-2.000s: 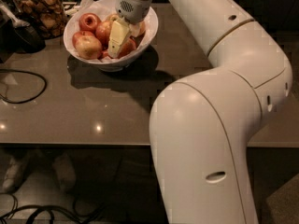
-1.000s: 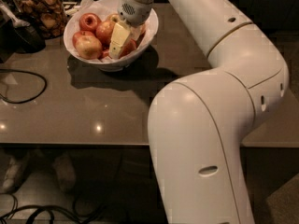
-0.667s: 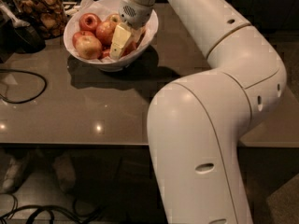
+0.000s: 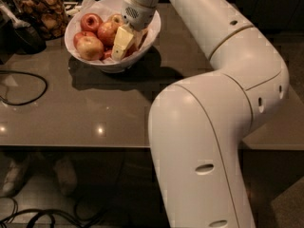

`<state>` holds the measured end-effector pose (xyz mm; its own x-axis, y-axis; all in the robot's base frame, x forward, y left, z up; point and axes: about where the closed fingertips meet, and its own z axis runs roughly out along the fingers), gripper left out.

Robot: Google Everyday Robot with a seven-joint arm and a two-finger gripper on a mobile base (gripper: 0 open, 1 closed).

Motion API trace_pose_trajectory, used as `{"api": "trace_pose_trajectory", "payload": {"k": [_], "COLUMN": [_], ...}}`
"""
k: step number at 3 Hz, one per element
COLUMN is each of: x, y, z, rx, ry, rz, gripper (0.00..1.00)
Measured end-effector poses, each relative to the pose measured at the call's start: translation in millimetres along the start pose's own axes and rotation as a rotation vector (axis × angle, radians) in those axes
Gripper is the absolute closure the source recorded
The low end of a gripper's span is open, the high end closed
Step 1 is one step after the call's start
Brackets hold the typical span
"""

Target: Pick apple from white bowl

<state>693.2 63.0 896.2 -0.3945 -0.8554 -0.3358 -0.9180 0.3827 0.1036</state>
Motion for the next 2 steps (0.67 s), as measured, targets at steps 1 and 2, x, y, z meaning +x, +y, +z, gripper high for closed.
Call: {"api": "trace_pose_trajectory", "payload": {"k": [1,2], "x": [0.0,0.0], "y": [0.0,0.0], "z": [0.0,0.0], "rx": [0.000,0.000], "ry": [0.000,0.000], "rz": [0.000,0.000], "gripper": [0.62,0.85]}}
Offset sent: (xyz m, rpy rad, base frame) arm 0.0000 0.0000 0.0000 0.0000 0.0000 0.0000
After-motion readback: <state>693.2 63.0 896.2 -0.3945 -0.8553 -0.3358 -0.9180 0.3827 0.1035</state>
